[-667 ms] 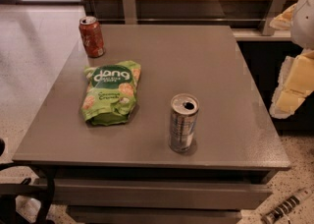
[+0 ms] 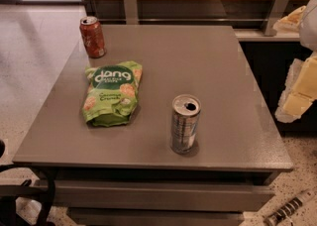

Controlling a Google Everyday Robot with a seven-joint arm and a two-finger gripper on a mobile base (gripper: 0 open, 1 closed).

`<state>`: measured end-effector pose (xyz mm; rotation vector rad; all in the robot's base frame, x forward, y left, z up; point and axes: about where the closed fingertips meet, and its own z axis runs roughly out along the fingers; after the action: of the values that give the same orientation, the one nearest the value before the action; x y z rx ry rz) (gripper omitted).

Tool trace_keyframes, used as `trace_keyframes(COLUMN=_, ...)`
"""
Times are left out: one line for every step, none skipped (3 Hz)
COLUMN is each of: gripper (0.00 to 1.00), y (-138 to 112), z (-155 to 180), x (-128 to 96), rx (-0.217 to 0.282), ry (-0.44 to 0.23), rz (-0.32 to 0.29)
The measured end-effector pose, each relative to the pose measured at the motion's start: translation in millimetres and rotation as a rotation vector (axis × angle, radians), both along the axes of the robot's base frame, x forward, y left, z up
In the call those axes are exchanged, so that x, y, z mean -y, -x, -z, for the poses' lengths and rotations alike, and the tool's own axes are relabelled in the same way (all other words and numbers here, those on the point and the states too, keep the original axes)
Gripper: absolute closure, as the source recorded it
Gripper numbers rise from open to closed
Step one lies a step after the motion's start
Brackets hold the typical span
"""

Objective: Move redbull can near coke can

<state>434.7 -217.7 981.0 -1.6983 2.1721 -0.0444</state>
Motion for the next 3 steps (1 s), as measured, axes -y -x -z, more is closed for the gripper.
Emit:
trace_keyframes(gripper=0.0, y=13, z=7, x=8, rx=0.002, ry=-0.133, rz=-0.061)
trace_keyframes(gripper=0.0, y=27, z=24, x=7, rx=0.029, ry=-0.282, rz=-0.124)
trace_keyframes(gripper=0.0, y=32, z=53, x=-12, rx=0.089, ry=-0.544, rz=-0.209)
